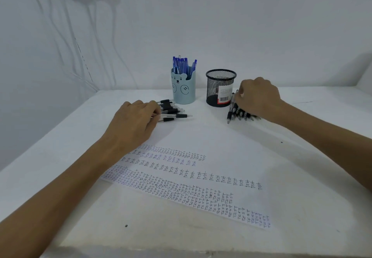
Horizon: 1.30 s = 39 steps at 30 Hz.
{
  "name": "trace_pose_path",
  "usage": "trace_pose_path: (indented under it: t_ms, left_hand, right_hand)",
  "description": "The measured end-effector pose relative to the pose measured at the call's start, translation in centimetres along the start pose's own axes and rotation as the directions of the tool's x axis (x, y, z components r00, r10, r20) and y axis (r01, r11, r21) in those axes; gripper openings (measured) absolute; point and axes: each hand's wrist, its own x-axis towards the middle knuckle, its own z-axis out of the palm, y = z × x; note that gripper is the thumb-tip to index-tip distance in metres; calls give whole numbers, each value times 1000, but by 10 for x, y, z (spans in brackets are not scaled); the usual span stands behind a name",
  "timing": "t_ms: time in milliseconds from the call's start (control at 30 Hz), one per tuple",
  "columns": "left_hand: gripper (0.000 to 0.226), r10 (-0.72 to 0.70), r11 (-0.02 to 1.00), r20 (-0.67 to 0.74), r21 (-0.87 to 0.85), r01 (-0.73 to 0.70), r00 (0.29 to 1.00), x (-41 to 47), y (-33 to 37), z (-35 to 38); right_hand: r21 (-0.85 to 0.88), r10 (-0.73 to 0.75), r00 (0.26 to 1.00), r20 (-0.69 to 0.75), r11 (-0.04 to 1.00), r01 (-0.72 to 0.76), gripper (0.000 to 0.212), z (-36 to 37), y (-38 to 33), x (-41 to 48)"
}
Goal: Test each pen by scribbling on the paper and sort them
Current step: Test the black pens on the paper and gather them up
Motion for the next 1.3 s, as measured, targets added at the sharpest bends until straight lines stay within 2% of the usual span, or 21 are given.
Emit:
trace_pose_path:
  t_ms: [100,167,267,333,467,500,667,800,867,933,1033,1133,1233,1300]
  left_hand:
    - [11,-54,979,-12,-196,51,998,1,12,-3]
    - [11,-54,952,-22,-304,44,998,1,21,-4]
    - [9,-45,927,-53,-373,22,998,1,37,-7]
    - [10,-42,919,-75,-394,9,996,0,44,-8]
    - [17,-43,903,-102,-429,-5,994,-1,48,-9]
    - [21,-36,904,-104,-427,-12,994,-1,47,-9]
    - [27,12,891,-102,-451,-58,995,-4,40,-8]
    - [30,9,865,-78,-500,-47,997,-5,36,-10]
    - [31,25,873,-63,-485,-53,998,-5,34,-8]
    - [30,40,876,-27,-480,-48,999,-4,32,-6]
    - [25,97,893,106,-448,-39,990,-5,29,-4]
    - [32,224,914,280,-392,-101,933,-7,29,-5]
    - [59,293,917,409,-378,-132,864,-8,34,-5]
    - [76,283,925,491,-368,-98,824,-9,36,-3]
  right_hand:
    - [72,-186,979,-82,979,192,22,0,-21,-17]
    - [157,-372,922,-107,909,386,17,5,-32,-27]
    - [162,-605,788,-111,772,615,36,15,-44,-41]
    - [174,-681,714,-164,692,700,39,21,-52,-48]
    - [134,-780,563,-273,548,825,24,30,-63,-53]
    - [133,-784,553,-282,539,832,21,31,-63,-54]
    - [298,-684,663,-304,592,749,13,23,-62,-62]
    - [325,-593,748,-297,674,664,63,16,-62,-66]
    - [330,-569,760,-314,685,649,70,16,-63,-67]
    - [357,-564,767,-305,679,641,63,18,-63,-67]
    - [426,-584,753,-303,624,656,56,16,-60,-66]
    - [492,-553,755,-351,577,652,41,17,-52,-63]
    - [651,-341,854,-393,553,521,44,19,-46,-66]
    - [806,-193,945,-266,492,327,53,13,-45,-70]
